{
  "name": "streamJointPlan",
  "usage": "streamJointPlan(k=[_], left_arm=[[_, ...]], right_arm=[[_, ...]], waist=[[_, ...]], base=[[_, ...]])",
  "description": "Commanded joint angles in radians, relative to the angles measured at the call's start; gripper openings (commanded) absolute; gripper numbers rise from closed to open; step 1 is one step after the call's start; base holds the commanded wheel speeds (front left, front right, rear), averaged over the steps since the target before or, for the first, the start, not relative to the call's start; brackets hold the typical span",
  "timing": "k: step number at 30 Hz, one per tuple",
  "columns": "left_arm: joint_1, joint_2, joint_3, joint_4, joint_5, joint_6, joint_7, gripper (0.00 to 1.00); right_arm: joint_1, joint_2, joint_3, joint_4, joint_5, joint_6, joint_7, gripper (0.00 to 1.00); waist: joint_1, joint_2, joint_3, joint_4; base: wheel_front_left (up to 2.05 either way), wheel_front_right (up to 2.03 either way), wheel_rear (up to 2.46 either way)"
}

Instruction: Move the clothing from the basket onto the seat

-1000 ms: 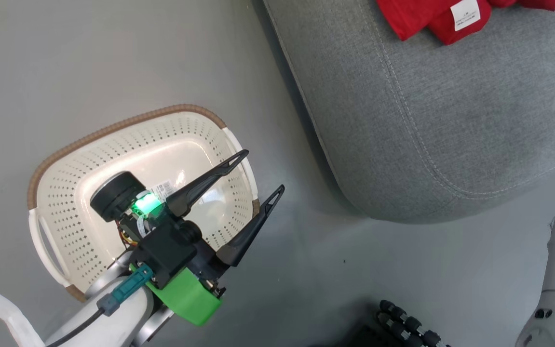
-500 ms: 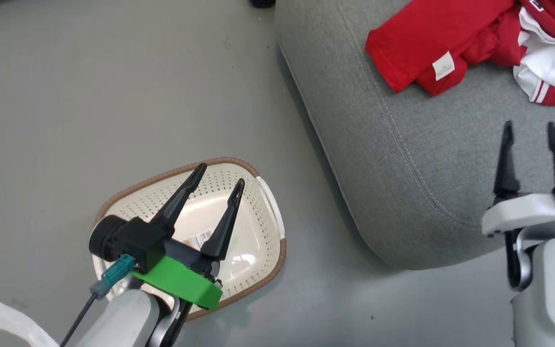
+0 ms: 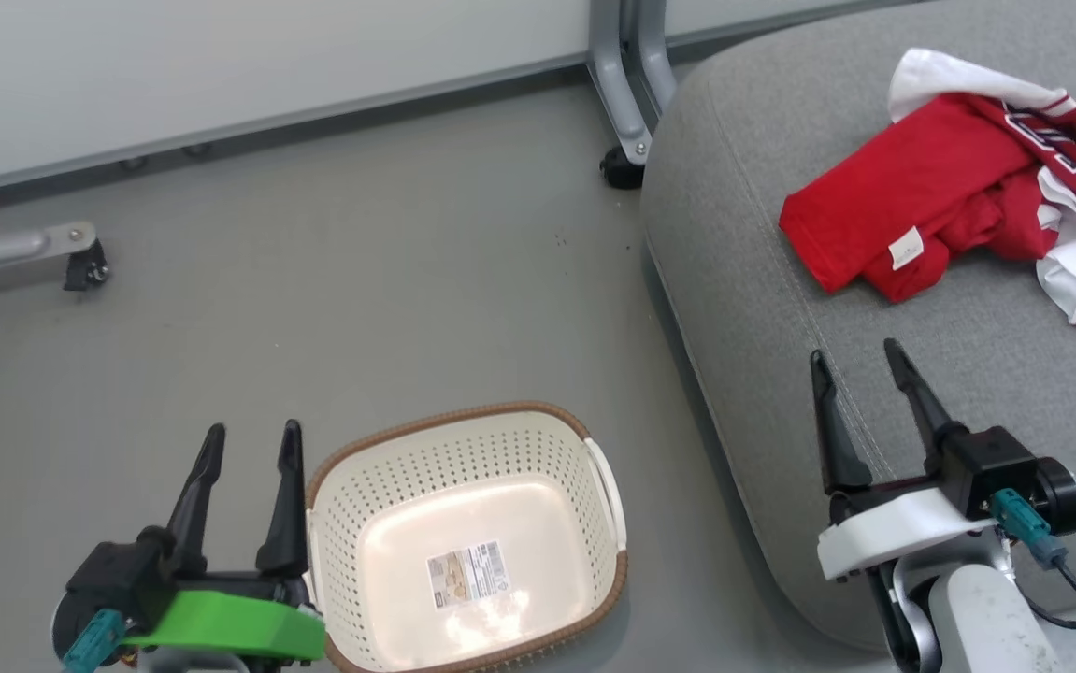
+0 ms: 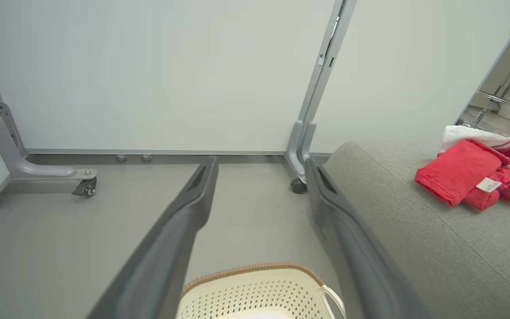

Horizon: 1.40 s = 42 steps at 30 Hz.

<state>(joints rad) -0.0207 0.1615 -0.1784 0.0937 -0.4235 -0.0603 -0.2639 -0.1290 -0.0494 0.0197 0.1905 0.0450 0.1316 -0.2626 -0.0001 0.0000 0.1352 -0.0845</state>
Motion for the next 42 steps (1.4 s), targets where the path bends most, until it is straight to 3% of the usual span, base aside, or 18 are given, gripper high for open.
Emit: streamJointPlan(k=[1, 4, 10, 21, 42], left_arm=[[0.039, -0.013, 0.039, -0.012, 0.026, -0.011, 0.0, 1.0], [0.106, -0.049, 0.147, -0.043, 0.092, -0.035, 0.0, 1.0], [0.207, -0.092, 0.225, -0.08, 0.157, -0.061, 0.0, 1.0], [0.292, -0.11, 0.231, -0.097, 0.188, -0.071, 0.0, 1.0], [0.286, -0.11, 0.222, -0.064, 0.253, -0.072, 0.0, 1.0]], right_arm=[[0.027, -0.002, 0.017, -0.017, 0.008, -0.002, -0.003, 1.0], [0.063, -0.003, 0.074, -0.056, 0.023, -0.002, -0.003, 1.0], [0.128, -0.003, 0.12, -0.097, 0.036, -0.002, -0.003, 1.0], [0.244, -0.002, 0.125, -0.128, 0.049, -0.002, -0.003, 1.0], [0.268, -0.002, 0.107, -0.134, 0.051, -0.002, -0.003, 1.0]], waist=[[0.0001, 0.0, -0.098, 0.076], [0.0001, 0.0, -0.123, 0.075], [0.0001, 0.0, -0.159, 0.058], [0.0001, 0.0, -0.223, 0.054], [0.0001, 0.0, -0.232, 0.05]], base=[[0.0, 0.0, 0.0], [0.0, 0.0, 0.0], [0.0, 0.0, 0.0], [0.0, 0.0, 0.0], [0.0, 0.0, 0.0]])
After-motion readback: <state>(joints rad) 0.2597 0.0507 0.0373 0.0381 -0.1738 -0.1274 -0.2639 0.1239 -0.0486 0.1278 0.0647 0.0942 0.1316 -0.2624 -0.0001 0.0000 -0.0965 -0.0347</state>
